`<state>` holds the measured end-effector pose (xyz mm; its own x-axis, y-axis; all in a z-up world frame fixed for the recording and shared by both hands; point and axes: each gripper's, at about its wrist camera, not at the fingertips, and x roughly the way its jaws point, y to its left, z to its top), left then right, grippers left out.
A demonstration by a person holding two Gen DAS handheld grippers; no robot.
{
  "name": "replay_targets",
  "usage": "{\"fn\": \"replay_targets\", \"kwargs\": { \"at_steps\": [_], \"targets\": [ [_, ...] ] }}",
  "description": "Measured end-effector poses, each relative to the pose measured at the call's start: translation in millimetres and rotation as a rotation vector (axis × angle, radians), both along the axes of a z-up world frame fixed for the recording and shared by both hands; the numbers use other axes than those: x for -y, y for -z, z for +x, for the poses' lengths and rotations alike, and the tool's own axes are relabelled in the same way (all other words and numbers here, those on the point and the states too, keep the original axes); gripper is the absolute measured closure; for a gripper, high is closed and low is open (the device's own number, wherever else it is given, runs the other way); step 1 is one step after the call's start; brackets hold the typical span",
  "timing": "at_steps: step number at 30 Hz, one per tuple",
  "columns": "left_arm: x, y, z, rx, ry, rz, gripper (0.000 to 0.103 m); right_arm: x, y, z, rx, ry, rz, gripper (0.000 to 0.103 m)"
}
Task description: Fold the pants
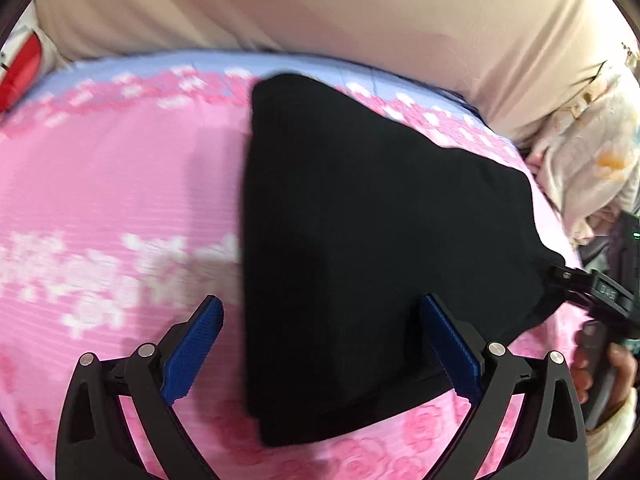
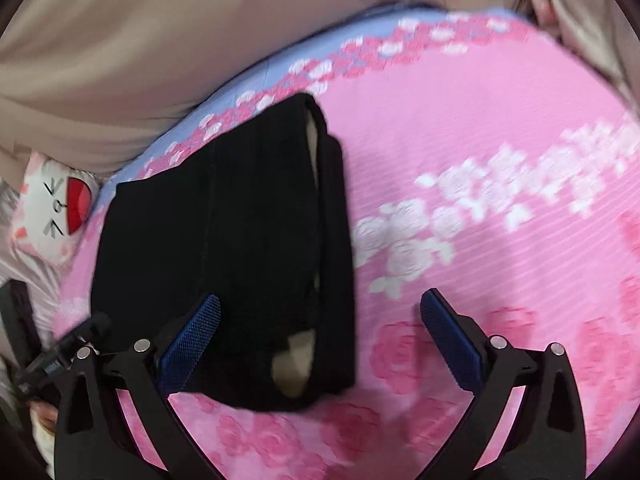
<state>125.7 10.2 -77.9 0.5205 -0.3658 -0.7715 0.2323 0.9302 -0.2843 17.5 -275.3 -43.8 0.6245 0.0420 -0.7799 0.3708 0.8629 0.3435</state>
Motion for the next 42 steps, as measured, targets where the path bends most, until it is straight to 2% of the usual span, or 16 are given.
{"fn": "replay_targets", "kwargs": {
  "at_steps": [4,11,16,18,20,23,25,26,28,30,34,36,40,41,42],
  "targets": [
    [12.3,9.2,5.5,-0.009,0.013,0.012,0.005,-9.4,0.3,6.4,-0.014,0.006,-0.028,0.005],
    [16.0,8.0,13.0,-0.034,0.005,0.001,0.012,-16.8,1.0,10.7,-0.013,-0.018,0.002,0.005],
    [13.3,2.8,2.0,-0.029,-0.038,0.04,0.01,-17.5,-7.1,-8.7,0.01,0.033,-0.008,0.005],
    [16.5,-5.1,-4.7,0.004,-0.049,0.097,0.01,-23.7,-24.3,-20.6,0.036,0.074,-0.12,0.005],
    [21.8,-11.9,-10.2,0.048,-0.057,0.162,0.01,-46.3,-53.4,-24.9,0.086,0.062,-0.299,0.005],
    [31.6,-16.4,-13.6,0.088,-0.07,0.241,0.01,-95.4,-75.9,-7.9,0.122,-0.119,-0.469,0.005],
    [34.7,-16.6,-15.0,0.096,-0.077,0.269,0.01,-126.1,-69.2,10.7,0.084,-0.227,-0.581,0.005],
    [34.5,-16.4,-15.9,0.097,-0.081,0.281,0.01,-134.0,-61.8,18.3,0.06,-0.246,-0.621,0.005],
    [32.6,-16.6,-17.5,0.1,-0.088,0.302,0.01,-132.4,-40.0,30.2,-0.011,-0.253,-0.66,0.006],
    [30.4,-16.0,-18.8,0.106,-0.089,0.32,0.009,-114.6,-21.7,32.6,-0.085,-0.201,-0.688,0.006],
    [24.4,-12.0,-16.5,0.099,-0.08,0.304,0.008,-76.2,-27.8,7.3,-0.036,-0.098,-0.506,0.005],
    [21.5,-9.4,-13.0,0.086,-0.08,0.256,0.007,-67.1,-29.2,1.6,-0.021,-0.081,-0.443,0.005],
    [7.9,4.4,2.9,-0.02,-0.069,0.03,0.007,-51.2,-12.7,6.8,-0.037,-0.059,-0.297,0.005],
    [3.3,9.9,7.0,-0.051,-0.081,-0.017,0.007,-44.3,-7.0,7.6,-0.034,-0.047,-0.227,0.005],
    [2.1,8.9,6.7,-0.031,-0.084,-0.028,0.007,-39.3,-4.1,5.1,-0.028,-0.032,-0.166,0.005]
  ]
}}
